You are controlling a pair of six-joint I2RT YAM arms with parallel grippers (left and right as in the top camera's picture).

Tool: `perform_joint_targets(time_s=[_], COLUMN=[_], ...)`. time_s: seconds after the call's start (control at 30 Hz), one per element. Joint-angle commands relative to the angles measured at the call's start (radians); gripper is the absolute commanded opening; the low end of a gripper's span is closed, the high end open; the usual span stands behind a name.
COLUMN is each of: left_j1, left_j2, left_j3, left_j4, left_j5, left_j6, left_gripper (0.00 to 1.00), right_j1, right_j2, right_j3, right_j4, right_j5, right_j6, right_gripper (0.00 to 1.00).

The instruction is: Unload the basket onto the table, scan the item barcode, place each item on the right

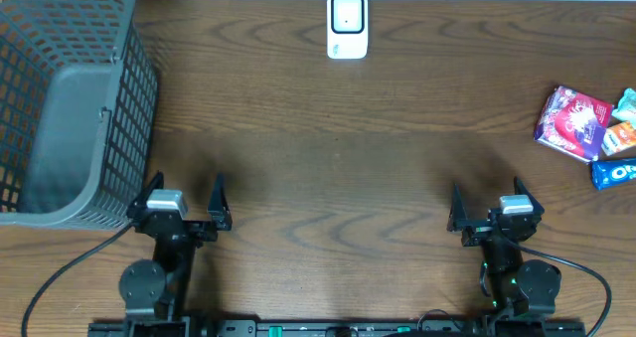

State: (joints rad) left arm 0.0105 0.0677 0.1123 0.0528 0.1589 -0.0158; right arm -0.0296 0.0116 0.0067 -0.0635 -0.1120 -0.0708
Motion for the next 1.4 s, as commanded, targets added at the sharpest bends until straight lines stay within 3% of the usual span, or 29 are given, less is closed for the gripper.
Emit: perform_joint_targets(time_s=[0.0, 0.37, 0.57, 0.73, 1.37], left_j1=[0.000, 0.000, 0.000, 0.001, 0.000], left_j2=[-0.054, -0.066, -0.066, -0.066, -0.066], left_j3=[-0.051, -0.108, -0.108, -0.108, -0.108], left_j4=[0.065, 0.154, 0.009, -0.123, -0.123], left_j5=[0.010, 0.006, -0.093, -0.093, -0.092], left_j6=[0.023, 0.017, 0.023, 0.021, 0.048], left_gripper=[0.98, 0.98, 0.98, 0.98, 0.98], right_j1=[-0.004, -0.004, -0.004, -0.004, -0.004], right_j2=[-0.006, -0.006, -0.006, -0.006, -0.006], right_j3=[0.000, 0.000, 0.000, 0.000, 0.000], right_j4=[-0.004, -0.004, -0.004, -0.004, -0.004], right_j5=[-0.006, -0.006, -0.006, -0.006, -0.006], right_j6=[-0.013, -0.013, -0.013, -0.013, -0.013], right_gripper=[0.99, 0.99, 0.99, 0.99, 0.99])
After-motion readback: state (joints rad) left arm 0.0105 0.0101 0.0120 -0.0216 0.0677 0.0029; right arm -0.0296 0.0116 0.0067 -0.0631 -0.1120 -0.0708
